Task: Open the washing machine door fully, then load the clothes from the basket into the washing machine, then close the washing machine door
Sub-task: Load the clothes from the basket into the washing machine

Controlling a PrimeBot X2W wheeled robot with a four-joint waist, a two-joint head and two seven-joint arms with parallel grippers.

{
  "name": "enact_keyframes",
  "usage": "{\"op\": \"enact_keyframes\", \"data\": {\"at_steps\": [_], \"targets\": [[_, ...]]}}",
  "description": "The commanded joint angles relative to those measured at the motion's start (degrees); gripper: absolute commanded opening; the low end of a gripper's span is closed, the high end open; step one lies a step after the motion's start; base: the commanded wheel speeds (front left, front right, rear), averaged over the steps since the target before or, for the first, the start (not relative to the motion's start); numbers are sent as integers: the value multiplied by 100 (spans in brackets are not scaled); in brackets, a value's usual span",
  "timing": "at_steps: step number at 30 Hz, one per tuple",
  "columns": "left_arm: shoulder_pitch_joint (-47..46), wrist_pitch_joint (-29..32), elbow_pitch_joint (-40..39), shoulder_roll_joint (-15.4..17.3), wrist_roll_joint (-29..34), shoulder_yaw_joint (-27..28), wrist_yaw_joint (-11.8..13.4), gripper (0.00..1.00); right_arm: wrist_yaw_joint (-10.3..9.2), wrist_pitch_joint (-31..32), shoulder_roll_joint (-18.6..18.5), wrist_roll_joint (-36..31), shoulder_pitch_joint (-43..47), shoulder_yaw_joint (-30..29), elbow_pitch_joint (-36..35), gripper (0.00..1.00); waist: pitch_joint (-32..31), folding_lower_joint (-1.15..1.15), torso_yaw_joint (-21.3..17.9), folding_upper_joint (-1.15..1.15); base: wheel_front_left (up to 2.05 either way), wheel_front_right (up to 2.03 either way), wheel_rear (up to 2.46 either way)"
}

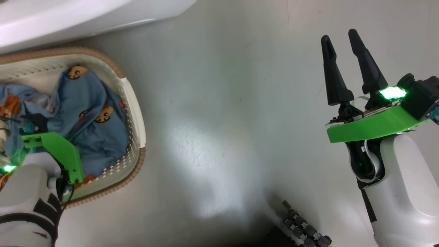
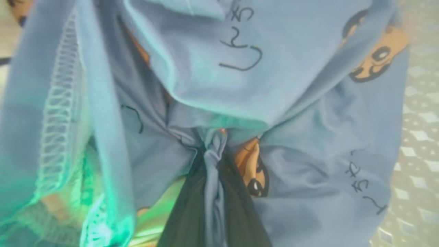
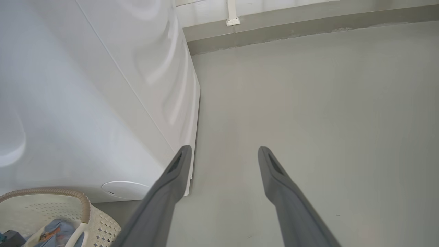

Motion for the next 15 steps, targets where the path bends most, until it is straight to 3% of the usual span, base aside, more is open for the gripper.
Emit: {"op": "enact_keyframes", "data": {"at_steps": [1,15], "targets": [[147,-122,-14,153,-57,88,-1,0,9,-68,-8,47,117,111,-124,100,-73,0,6,0,0,0,0],[612,-1233,-48,-52,-460,240,-571,0,9,-68,-69,40,220,141,-3,100,-1136,0,261,0,0,0,0]]}}
